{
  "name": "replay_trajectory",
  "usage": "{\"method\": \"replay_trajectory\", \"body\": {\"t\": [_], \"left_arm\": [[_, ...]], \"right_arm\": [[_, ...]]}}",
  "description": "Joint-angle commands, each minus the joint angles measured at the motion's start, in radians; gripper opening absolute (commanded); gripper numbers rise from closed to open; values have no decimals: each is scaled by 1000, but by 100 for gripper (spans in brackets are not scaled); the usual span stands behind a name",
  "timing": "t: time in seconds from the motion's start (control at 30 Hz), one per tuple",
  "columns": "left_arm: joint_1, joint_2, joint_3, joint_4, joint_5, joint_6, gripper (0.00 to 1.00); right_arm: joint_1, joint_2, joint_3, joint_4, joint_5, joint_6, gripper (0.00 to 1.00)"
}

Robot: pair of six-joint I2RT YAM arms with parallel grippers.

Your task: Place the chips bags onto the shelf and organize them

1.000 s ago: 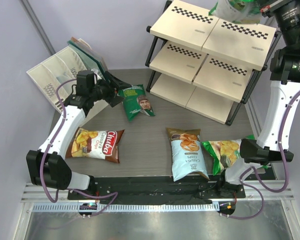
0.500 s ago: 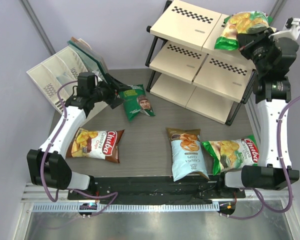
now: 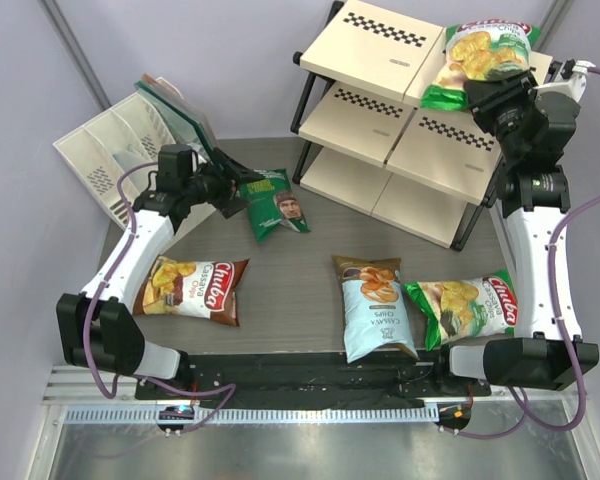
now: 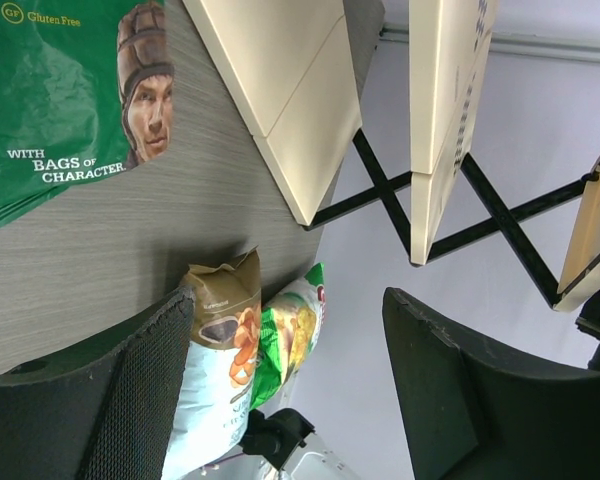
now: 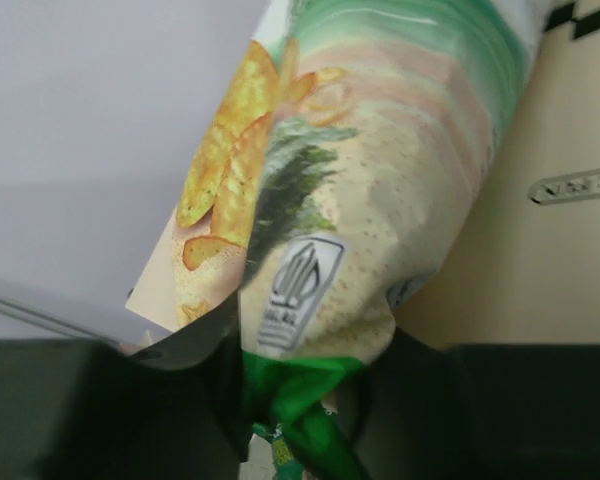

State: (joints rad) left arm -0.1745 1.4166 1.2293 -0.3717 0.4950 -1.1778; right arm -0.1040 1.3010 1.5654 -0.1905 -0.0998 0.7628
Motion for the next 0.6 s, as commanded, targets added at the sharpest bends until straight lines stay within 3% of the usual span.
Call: {"method": "replay_trajectory", "body": {"t": [0.0, 0.13, 0.47, 0.57], "left_arm": [[1, -5, 7, 31, 17, 0, 75], [-5, -11, 33, 10, -2, 42, 77], [-26, 10, 58, -7, -3, 82, 77], [-65, 42, 88, -12, -3, 121, 82]], "right_arm": [[6, 14, -16, 25, -54, 64, 46], [7, -2, -12, 7, -98, 95, 56], [6, -135, -77, -108, -143, 156, 61], [6, -178, -94, -162, -156, 158, 65]]}}
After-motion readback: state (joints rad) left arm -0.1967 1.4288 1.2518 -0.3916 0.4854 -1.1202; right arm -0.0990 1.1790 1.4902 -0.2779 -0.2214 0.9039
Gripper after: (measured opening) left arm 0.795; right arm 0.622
